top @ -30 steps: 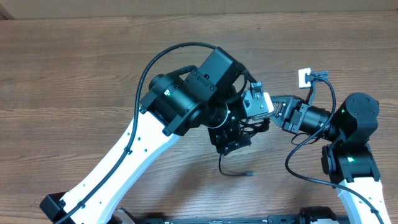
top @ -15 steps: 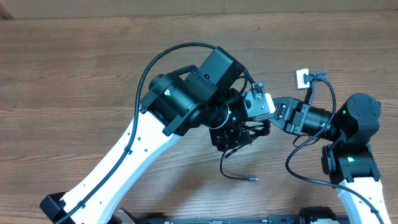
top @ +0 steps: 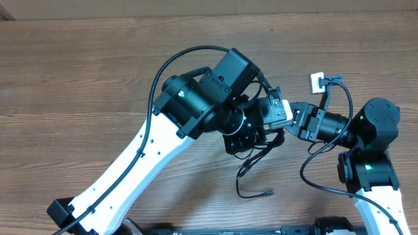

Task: Untangle cables

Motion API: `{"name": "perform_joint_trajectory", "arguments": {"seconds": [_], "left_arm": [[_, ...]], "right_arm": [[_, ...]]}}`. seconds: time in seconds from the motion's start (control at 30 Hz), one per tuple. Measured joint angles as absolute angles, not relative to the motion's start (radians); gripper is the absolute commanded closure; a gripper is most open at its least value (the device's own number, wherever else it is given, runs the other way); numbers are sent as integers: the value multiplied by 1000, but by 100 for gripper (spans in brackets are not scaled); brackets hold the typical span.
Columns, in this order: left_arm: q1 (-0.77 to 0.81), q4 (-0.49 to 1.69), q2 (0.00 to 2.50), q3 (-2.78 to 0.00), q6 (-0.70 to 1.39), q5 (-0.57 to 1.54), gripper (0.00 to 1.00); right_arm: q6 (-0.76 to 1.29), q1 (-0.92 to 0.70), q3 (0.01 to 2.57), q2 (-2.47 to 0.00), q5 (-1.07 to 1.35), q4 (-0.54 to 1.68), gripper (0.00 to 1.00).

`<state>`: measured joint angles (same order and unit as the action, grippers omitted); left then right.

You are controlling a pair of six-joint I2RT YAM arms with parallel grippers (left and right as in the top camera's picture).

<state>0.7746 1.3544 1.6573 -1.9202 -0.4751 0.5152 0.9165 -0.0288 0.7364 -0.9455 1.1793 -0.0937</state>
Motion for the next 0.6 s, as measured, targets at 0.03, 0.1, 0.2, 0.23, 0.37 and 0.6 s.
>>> {"name": "perform_joint_trajectory", "arguments": {"seconds": [0.03, 0.1, 0.2, 0.23, 0.37, 0.6], "left_arm": [[775, 1355, 1657, -1920, -475, 518, 96], [775, 1356, 1657, -1920, -474, 524, 96], [775, 1357, 1657, -1920, -474, 543, 96], [775, 1357, 1657, -1920, -474, 549, 96], [775, 1359, 1657, -1920, -467, 569, 96], [748, 1362, 1636, -1920, -393, 572, 96]], "right_arm": [[916, -29, 736, -945, 1179, -94, 96], [916, -29, 736, -945, 1179, -94, 96], [916, -29, 736, -945, 1179, -93, 87], [915, -29, 736, -945, 1178, -94, 75], [891, -26, 737, -957, 1165, -97, 34], [861, 41, 737, -993, 1152, -94, 25]]}}
